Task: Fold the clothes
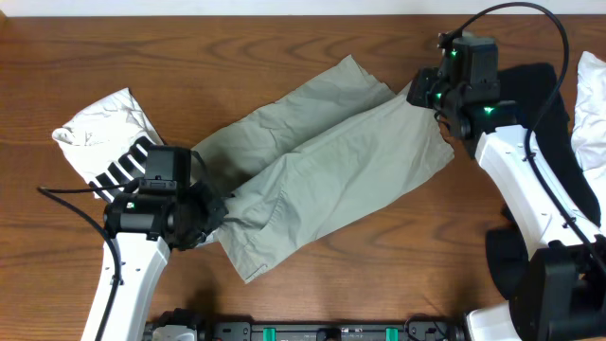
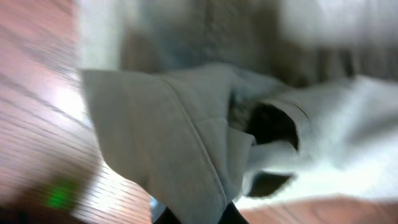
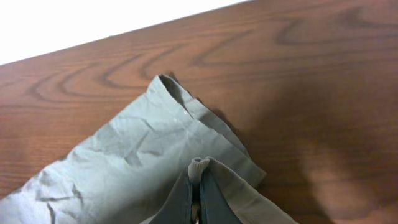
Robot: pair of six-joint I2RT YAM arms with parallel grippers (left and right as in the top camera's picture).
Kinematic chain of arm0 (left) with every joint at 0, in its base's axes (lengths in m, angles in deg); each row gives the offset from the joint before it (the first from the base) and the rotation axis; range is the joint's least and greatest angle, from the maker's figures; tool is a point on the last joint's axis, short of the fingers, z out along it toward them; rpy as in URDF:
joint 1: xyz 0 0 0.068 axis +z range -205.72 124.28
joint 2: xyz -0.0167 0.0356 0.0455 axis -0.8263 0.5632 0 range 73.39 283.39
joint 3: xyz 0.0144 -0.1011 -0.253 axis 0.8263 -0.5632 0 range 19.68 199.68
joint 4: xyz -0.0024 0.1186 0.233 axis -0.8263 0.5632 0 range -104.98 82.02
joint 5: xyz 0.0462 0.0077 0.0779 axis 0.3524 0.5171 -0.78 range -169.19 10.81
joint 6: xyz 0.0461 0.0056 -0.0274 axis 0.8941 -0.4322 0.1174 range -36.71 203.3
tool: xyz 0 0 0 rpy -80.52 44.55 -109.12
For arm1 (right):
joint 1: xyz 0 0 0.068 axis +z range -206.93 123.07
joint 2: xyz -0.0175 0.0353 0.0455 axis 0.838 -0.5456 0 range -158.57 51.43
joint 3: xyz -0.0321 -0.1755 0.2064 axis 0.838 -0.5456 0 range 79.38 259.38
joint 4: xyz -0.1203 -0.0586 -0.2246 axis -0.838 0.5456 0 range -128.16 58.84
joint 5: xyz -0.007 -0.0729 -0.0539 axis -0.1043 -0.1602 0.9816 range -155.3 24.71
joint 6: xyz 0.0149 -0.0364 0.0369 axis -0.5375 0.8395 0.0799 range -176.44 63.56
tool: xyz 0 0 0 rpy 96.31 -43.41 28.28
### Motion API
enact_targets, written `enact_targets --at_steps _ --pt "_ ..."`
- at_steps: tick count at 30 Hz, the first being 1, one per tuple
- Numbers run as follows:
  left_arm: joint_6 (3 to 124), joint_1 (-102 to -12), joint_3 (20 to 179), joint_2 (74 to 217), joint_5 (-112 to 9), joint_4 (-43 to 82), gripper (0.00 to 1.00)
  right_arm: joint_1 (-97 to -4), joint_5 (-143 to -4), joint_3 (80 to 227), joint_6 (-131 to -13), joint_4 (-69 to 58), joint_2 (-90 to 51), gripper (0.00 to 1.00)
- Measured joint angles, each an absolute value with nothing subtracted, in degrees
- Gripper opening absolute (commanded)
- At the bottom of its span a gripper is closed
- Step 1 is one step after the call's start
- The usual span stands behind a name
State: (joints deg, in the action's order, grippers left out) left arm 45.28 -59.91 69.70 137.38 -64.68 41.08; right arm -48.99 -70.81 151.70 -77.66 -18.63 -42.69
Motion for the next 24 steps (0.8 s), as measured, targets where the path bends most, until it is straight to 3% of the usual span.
enact_targets --at_steps 7,8,10,12,20,24 --pt "47.59 -59.91 69.7 137.16 -60.12 41.21 0.06 -49.25 -70.6 151.7 -77.66 -15.27 -42.69 0.01" --pt "47.72 -59.91 69.7 137.05 -60.46 40.81 0.1 -49.25 -70.57 151.7 -77.63 -14.98 -42.69 0.02" --pt "48.36 -59.91 69.7 136.83 -60.88 39.57 0.39 -49.25 -70.55 151.7 -77.63 -14.55 -42.69 0.01" --pt "48.68 -59.91 69.7 136.57 -60.64 39.0 0.53 -49.25 -70.55 151.7 -77.59 -14.15 -42.69 0.01" --pt "51.37 -59.91 69.7 134.1 -52.57 44.07 0.64 -49.25 -70.42 151.7 -76.74 -13.87 -42.69 0.01" --pt "50.56 -59.91 69.7 131.68 -52.07 45.56 0.64 -49.25 -70.38 151.7 -76.74 -13.41 -42.69 0.01"
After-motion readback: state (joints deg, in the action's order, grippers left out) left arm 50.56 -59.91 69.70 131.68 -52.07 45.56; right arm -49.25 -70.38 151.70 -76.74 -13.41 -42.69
